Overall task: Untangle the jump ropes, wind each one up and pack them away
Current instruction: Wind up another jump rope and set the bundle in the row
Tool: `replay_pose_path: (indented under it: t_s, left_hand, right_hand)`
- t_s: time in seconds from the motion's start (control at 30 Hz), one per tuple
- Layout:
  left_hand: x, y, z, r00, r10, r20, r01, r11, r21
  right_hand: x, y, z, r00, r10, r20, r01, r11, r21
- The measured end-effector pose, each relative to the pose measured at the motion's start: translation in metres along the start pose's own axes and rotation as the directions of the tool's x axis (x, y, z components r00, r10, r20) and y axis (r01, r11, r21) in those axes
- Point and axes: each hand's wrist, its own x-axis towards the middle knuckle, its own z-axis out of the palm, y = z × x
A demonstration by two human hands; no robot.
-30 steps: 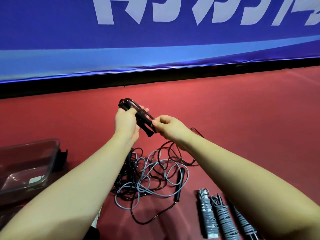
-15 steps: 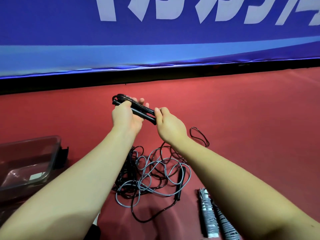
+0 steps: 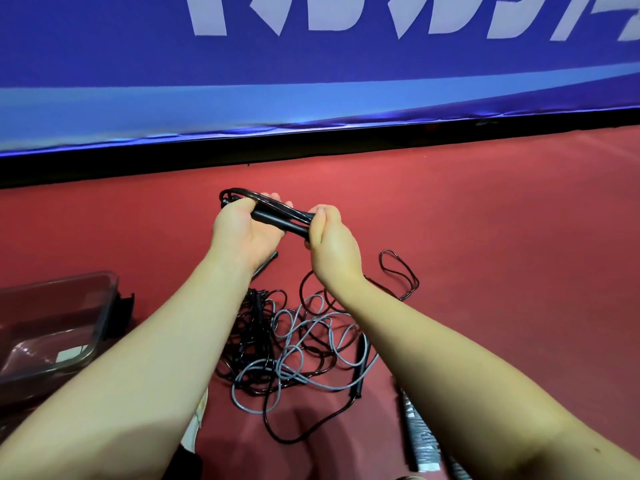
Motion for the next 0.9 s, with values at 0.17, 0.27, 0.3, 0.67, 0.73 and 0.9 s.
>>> replay_pose_path:
  t_s: [0.17, 0.27, 0.3, 0.67, 0.73, 0.9]
  left_hand:
    - [-0.007, 0.019, -0.031, 0.944, -0.244, 0.224, 0.200, 0.959, 0.201]
    - [-0.007, 0.042, -0.052, 0.898, -0.301, 0.320, 0.100, 0.850, 0.517]
    - [-0.008, 0.047, -0.053, 0.898, -0.301, 0.322, 0.021, 0.760, 0.650]
    - [-0.036, 0.024, -0.022, 0.788, -0.567, 0.240, -0.224, 0.100, 0.970]
    - [-0.038, 0.021, -0.022, 0.776, -0.591, 0.221, -0.155, 0.161, 0.975]
    - [-0.041, 0.016, -0.025, 0.725, -0.654, 0.218, -0.029, 0.288, 0.957]
  right_hand:
    - [0.010, 0.005, -0.029, 0.990, -0.132, 0.045, 0.137, 0.982, -0.127]
    - [0.012, 0.009, -0.046, 0.970, -0.196, 0.145, 0.225, 0.948, -0.224]
    - [0.011, 0.010, -0.050, 0.957, -0.218, 0.192, 0.265, 0.926, -0.268]
    - [0.008, 0.000, -0.069, 0.804, -0.385, 0.452, 0.529, 0.810, -0.252]
    - [0.006, -0.001, -0.069, 0.796, -0.405, 0.450, 0.537, 0.815, -0.217]
    - [0.009, -0.005, -0.069, 0.790, -0.413, 0.453, 0.531, 0.831, -0.169]
